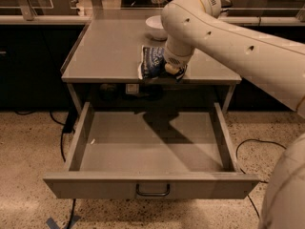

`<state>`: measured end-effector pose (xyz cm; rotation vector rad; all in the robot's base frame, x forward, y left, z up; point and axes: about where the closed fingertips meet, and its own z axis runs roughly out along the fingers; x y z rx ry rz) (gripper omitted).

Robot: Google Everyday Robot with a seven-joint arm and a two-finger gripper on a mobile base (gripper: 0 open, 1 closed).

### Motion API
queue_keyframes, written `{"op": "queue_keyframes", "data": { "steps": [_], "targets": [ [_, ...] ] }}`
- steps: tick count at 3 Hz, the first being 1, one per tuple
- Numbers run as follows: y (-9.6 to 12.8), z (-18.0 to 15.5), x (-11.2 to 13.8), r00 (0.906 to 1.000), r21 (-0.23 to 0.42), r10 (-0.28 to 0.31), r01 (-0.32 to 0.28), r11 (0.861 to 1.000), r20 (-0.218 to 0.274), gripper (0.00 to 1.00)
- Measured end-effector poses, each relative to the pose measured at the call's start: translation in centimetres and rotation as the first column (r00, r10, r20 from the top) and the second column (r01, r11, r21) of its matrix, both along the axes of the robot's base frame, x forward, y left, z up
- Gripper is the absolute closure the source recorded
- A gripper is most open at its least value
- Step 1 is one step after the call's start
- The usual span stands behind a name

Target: Pick blue chip bag from top drawer and place on counter

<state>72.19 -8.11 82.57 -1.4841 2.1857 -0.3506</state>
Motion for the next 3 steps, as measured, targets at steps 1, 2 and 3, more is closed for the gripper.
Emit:
{"op": "queue_keyframes", "data": {
  "steps": [1,2,3],
  "targets": [
    [0.00,0.00,0.00,1.0000,0.000,0.000,0.000,1.000,0.000,0.16],
    [0.00,-0.03,0.00,1.0000,0.000,0.000,0.000,1.000,0.000,0.00],
    [0.00,-0.03,0.00,1.0000,0.000,0.000,0.000,1.000,0.000,0.00]
  ]
}}
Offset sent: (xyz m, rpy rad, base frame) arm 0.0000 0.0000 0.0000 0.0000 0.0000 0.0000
